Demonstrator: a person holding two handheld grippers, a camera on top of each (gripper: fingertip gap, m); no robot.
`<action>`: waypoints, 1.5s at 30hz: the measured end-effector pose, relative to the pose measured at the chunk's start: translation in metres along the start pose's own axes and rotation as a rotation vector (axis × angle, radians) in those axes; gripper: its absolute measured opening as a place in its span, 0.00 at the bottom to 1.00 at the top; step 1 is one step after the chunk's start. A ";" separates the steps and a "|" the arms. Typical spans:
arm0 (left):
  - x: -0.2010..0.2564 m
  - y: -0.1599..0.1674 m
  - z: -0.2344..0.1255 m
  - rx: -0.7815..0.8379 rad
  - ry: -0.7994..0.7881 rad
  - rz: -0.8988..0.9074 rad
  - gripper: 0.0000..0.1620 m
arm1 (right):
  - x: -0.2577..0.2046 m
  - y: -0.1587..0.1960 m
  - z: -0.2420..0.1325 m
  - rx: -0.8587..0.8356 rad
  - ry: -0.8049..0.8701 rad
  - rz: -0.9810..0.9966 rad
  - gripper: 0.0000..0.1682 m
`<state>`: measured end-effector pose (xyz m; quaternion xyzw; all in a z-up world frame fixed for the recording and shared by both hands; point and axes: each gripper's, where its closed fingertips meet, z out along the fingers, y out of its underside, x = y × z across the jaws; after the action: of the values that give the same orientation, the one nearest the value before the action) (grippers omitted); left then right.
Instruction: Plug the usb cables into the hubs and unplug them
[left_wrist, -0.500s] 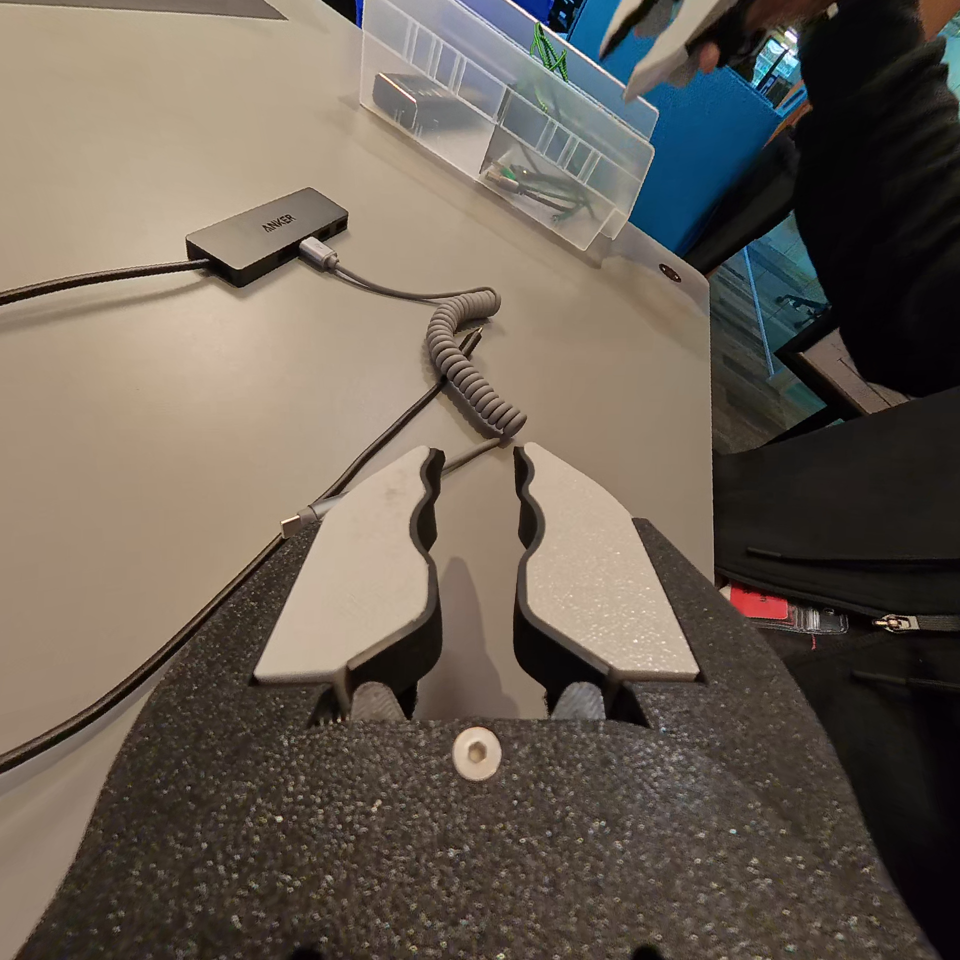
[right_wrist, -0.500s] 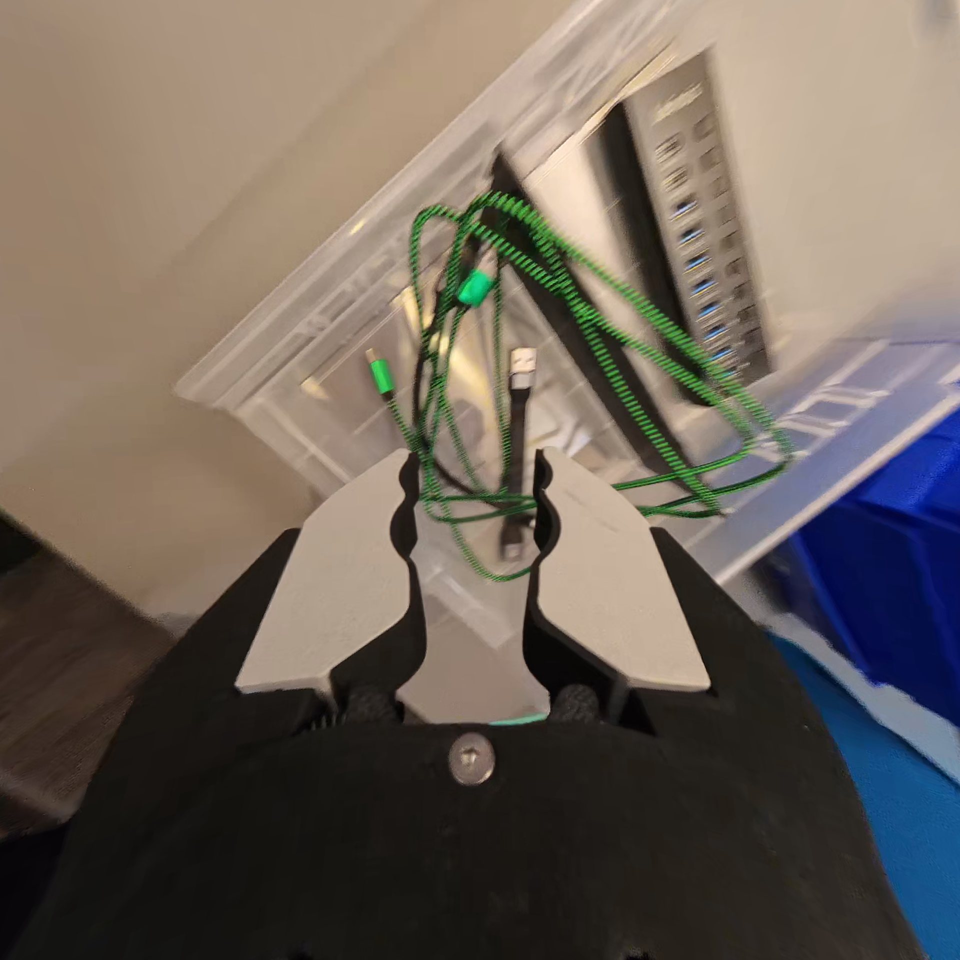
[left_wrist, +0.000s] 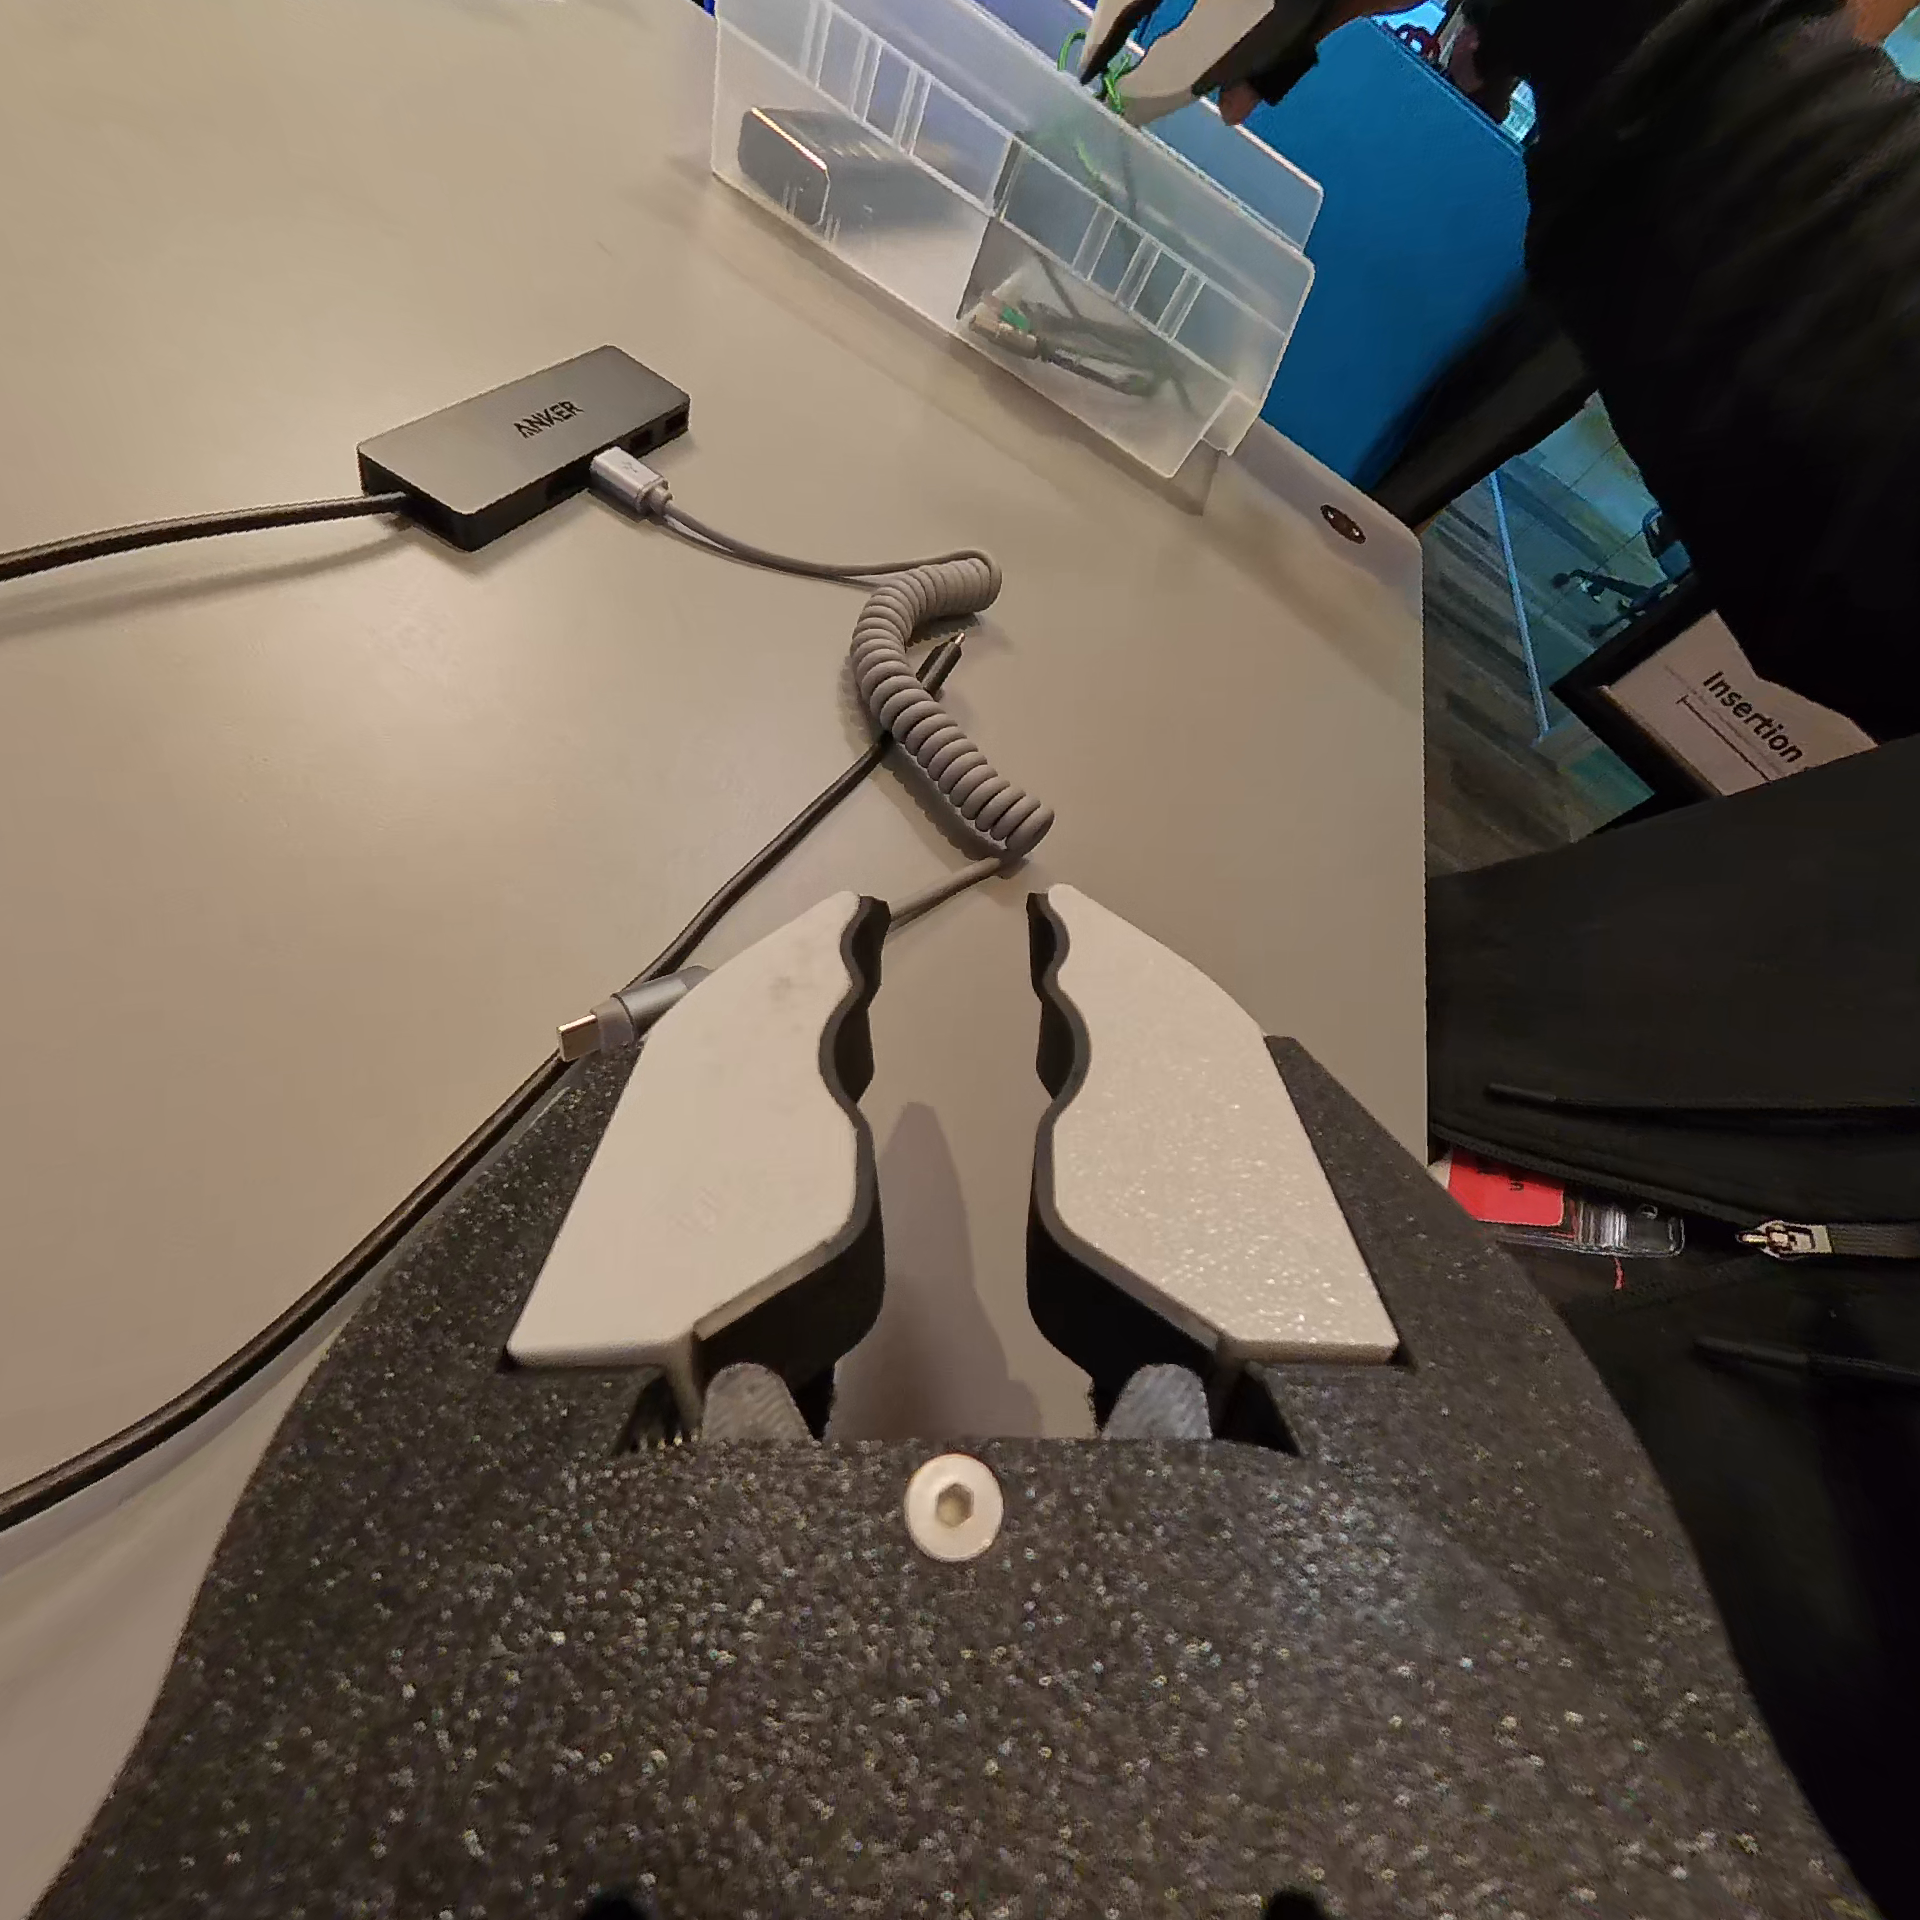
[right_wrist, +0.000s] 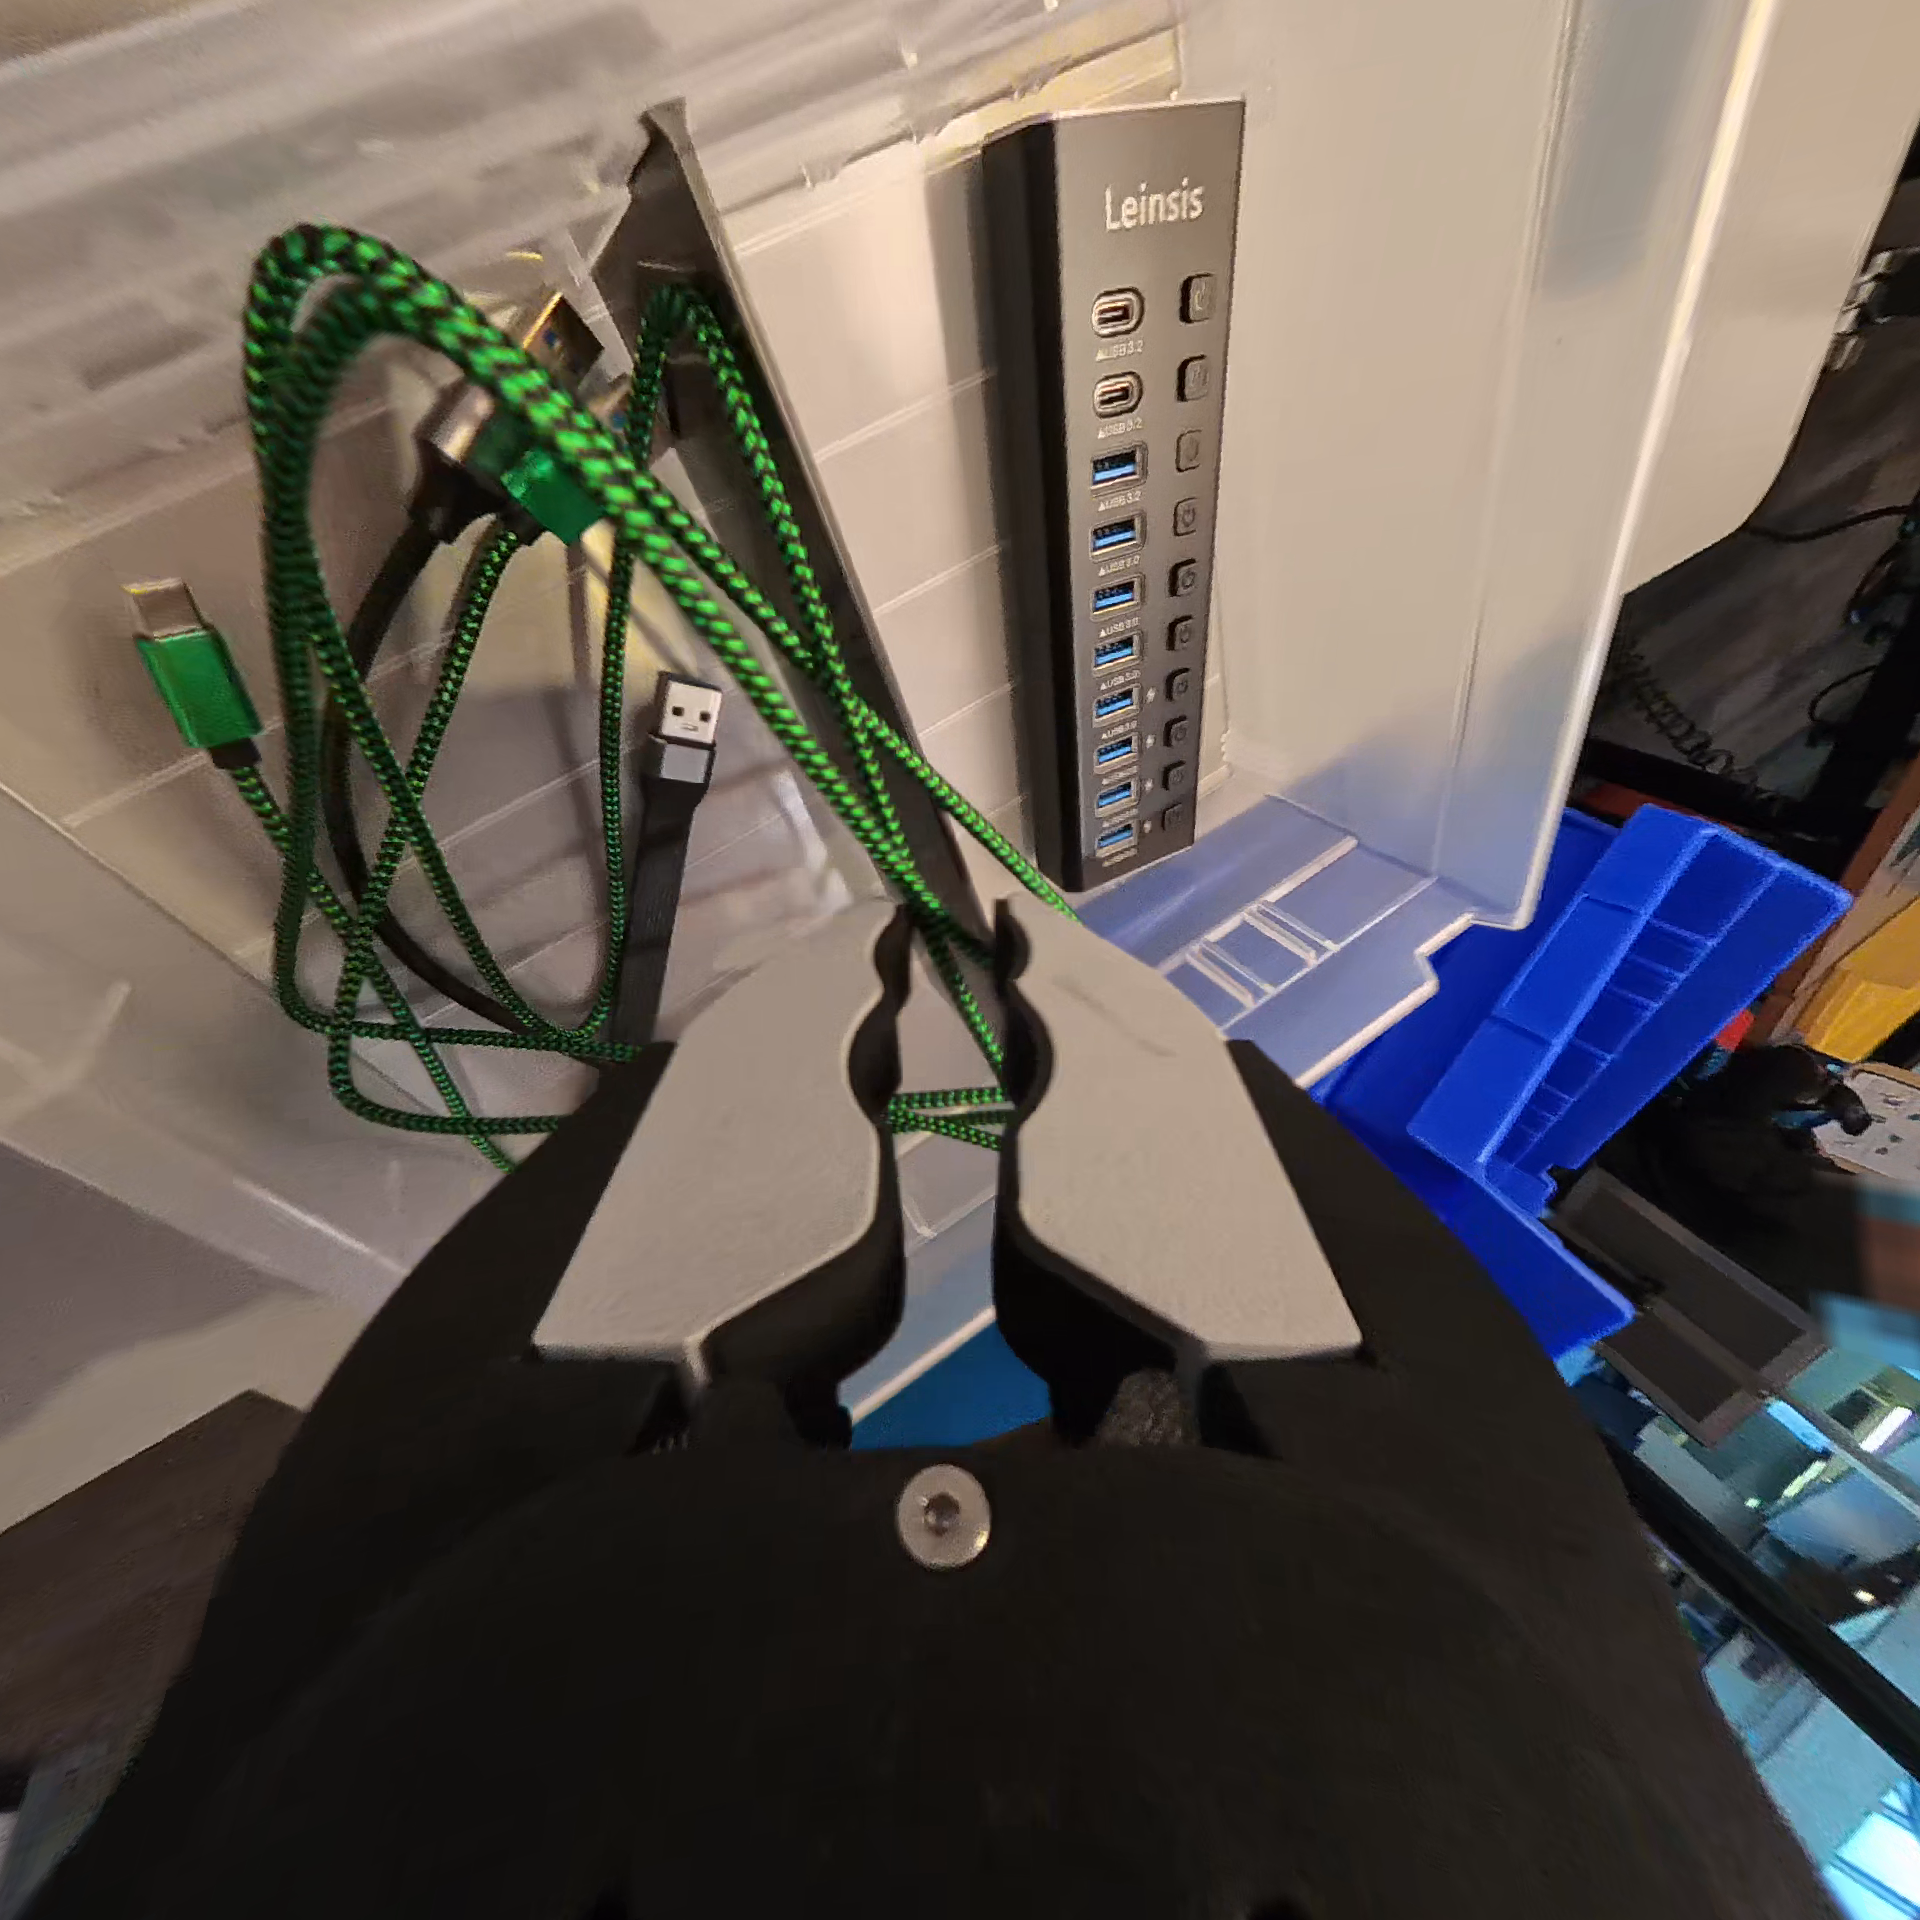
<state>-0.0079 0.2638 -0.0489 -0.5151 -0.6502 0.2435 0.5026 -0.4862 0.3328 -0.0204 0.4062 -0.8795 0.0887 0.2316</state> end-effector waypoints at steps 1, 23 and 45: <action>0.000 0.000 0.000 0.000 0.000 0.000 0.17 | 0.000 -0.001 -0.004 0.012 0.009 -0.007 0.06; 0.001 -0.001 -0.003 0.018 0.004 -0.004 0.17 | -0.040 -0.006 0.019 0.089 -0.085 0.146 0.25; -0.012 -0.010 -0.018 0.059 -0.049 -0.001 0.17 | -0.033 -0.081 -0.118 0.308 0.019 0.165 0.40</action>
<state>0.0038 0.2452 -0.0384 -0.4934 -0.6551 0.2748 0.5019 -0.3670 0.3427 0.0646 0.3626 -0.8835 0.2450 0.1671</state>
